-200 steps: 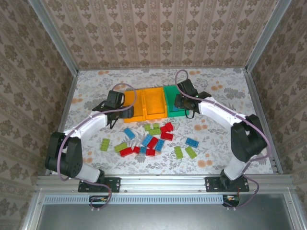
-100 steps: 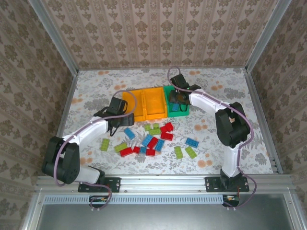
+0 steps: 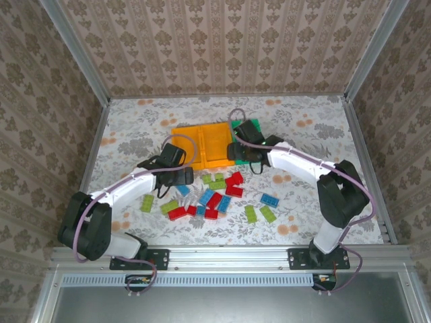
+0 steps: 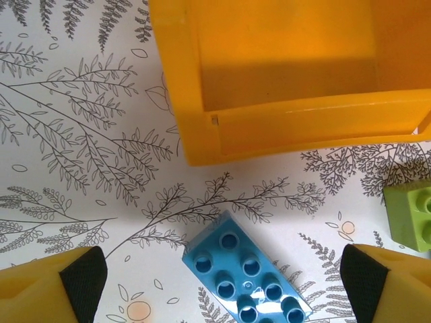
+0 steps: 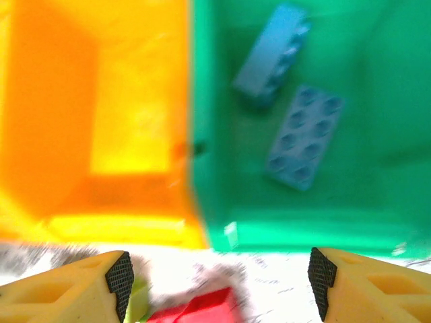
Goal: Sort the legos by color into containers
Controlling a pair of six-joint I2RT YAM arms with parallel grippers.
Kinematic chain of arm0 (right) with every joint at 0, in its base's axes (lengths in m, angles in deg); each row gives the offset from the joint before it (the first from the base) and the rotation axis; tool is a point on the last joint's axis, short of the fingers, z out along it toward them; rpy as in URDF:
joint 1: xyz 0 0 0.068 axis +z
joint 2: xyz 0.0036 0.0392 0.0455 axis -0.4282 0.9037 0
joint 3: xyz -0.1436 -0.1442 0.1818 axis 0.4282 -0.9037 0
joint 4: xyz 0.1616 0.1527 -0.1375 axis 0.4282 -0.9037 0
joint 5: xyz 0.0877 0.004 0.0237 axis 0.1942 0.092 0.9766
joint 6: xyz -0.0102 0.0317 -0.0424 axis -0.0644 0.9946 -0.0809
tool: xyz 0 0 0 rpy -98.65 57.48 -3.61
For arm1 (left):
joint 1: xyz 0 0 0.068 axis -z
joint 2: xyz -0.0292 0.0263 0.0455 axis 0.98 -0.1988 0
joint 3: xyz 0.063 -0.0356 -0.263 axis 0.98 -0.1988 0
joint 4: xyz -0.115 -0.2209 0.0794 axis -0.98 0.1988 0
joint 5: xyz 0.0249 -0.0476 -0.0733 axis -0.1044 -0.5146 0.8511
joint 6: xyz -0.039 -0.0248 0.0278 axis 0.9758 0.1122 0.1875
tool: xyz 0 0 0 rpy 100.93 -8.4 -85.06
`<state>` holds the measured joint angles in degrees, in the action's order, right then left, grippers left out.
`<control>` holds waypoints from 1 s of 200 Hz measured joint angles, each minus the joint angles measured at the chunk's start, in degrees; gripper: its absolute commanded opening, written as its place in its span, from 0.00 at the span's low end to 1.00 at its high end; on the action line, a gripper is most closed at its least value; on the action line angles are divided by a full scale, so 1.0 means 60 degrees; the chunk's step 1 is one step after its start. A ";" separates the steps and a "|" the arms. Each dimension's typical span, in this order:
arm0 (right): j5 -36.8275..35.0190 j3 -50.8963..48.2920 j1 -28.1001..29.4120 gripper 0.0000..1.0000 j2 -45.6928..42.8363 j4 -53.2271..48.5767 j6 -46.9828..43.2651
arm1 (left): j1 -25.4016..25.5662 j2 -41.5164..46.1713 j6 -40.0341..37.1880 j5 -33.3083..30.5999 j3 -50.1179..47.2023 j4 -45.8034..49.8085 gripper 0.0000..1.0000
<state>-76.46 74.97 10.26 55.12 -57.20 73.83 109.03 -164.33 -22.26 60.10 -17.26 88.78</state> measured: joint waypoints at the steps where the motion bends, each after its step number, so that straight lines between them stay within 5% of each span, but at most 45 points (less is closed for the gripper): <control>1: 0.0000 -0.0004 0.0033 0.71 0.0000 -0.0004 0.0011 | 0.0000 0.0000 0.0000 -0.0004 0.0000 0.0000 0.94; 64: 0.0157 0.0816 0.1676 0.64 0.1450 -0.0233 0.0306 | -0.0335 0.0146 0.0098 -0.0317 -0.0040 0.0193 0.96; 150: 0.0215 0.1228 0.1796 0.58 0.2543 -0.0787 0.0306 | -0.1038 0.0827 0.0138 -0.0226 -0.0590 0.0131 0.97; 200: 0.0208 0.1446 0.1796 0.44 0.2827 -0.0780 0.0306 | -0.1038 0.0827 0.0135 -0.0186 -0.0645 0.0055 0.97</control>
<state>-75.21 83.65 21.04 72.08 -61.88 75.67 102.80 -159.37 -21.45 58.99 -21.13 89.11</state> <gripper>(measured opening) 0.472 0.968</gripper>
